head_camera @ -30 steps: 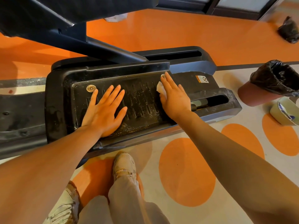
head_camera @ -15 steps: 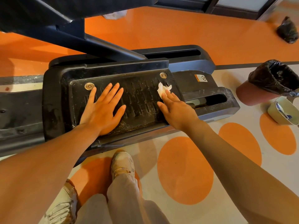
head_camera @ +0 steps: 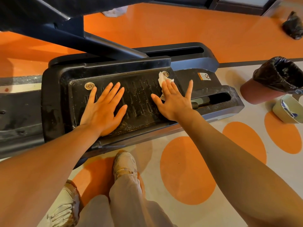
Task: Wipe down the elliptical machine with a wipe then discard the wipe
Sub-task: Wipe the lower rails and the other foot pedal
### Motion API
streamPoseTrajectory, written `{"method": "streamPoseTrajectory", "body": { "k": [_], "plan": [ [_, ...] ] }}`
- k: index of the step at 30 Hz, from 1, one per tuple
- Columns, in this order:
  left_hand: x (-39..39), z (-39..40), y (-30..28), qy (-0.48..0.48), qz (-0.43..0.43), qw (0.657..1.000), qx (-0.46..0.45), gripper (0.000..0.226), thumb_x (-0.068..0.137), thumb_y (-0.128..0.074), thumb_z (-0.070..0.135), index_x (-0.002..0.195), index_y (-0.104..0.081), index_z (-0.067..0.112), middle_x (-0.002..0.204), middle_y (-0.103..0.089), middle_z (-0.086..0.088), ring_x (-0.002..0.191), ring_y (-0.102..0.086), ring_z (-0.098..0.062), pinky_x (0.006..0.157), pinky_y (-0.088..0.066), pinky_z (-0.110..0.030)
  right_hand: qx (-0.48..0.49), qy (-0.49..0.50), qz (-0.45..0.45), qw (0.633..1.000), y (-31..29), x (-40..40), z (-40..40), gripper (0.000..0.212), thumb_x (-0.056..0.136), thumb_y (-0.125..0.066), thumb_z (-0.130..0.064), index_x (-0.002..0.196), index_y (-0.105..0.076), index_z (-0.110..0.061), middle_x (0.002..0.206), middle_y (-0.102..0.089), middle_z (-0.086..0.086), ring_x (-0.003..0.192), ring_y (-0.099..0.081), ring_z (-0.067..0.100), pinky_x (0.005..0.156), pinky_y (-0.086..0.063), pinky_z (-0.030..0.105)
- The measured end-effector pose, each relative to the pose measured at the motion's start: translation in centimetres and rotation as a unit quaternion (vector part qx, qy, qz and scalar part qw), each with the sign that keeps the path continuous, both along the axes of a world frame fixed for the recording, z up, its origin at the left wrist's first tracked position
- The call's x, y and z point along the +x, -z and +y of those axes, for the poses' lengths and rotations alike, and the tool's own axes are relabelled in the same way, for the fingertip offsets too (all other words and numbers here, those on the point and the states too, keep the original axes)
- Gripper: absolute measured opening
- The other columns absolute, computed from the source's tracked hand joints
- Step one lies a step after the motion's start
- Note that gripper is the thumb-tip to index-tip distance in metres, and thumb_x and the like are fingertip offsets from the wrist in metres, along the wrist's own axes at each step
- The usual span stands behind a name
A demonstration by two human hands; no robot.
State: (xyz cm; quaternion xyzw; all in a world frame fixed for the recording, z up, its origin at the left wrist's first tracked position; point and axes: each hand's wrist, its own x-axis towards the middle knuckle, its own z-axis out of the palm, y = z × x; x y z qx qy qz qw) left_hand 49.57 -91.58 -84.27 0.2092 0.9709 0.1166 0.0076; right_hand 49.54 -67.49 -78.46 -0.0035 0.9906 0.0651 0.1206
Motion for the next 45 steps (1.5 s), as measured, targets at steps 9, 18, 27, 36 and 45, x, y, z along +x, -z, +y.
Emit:
{"method": "streamPoseTrajectory", "body": {
  "k": [9,18,27,36,45],
  "plan": [
    [-0.1,0.1,0.2,-0.001,0.003,1.000,-0.003,0.073,0.095,-0.004,0.059,0.158,-0.012,0.023,0.165,-0.003,0.003,0.152,0.004,-0.013,0.122,0.003,-0.050,0.039,0.001,-0.028,0.999,-0.6,2.6,0.7,0.081,0.092,-0.002,-0.069,0.157,-0.007,-0.019,0.164,-0.002,0.001,0.151,0.002,0.019,0.105,0.026,0.063],
    [0.0,0.1,0.1,-0.002,0.005,1.000,0.002,0.073,0.095,-0.005,0.060,0.158,-0.014,0.022,0.165,-0.004,0.003,0.152,0.003,-0.013,0.123,0.003,-0.050,-0.061,0.049,0.004,0.997,1.5,-1.3,0.7,0.082,0.097,-0.016,-0.065,0.156,0.005,-0.013,0.164,0.007,0.007,0.150,0.009,0.024,0.118,0.012,0.049],
    [0.0,0.1,0.1,-0.001,0.005,1.000,-0.001,0.074,0.095,-0.004,0.060,0.158,-0.013,0.023,0.165,-0.004,0.003,0.152,0.003,-0.013,0.123,0.003,-0.050,-0.151,0.036,0.022,0.988,1.3,-0.1,1.2,0.068,0.103,-0.027,-0.048,0.156,-0.007,-0.008,0.164,-0.004,0.010,0.150,-0.003,0.029,0.121,-0.010,0.042],
    [0.1,0.2,-0.1,-0.003,-0.001,1.000,0.000,0.075,0.094,-0.002,0.060,0.158,-0.011,0.023,0.165,-0.002,0.004,0.152,0.005,-0.012,0.123,0.004,-0.050,-0.057,0.021,0.031,0.998,1.3,-2.6,1.5,0.056,0.106,-0.017,-0.036,0.155,-0.009,-0.009,0.164,-0.006,0.010,0.151,-0.003,0.026,0.120,0.007,0.048],
    [0.0,0.1,0.2,-0.002,0.003,1.000,0.001,0.072,0.096,-0.006,0.060,0.158,-0.013,0.023,0.165,-0.005,0.002,0.152,0.003,-0.014,0.123,0.001,-0.051,-0.015,0.033,-0.042,0.998,0.3,0.4,2.8,0.061,0.106,-0.017,-0.039,0.155,0.002,-0.008,0.164,0.004,0.010,0.151,0.004,0.026,0.117,0.012,0.050]
  ]
}}
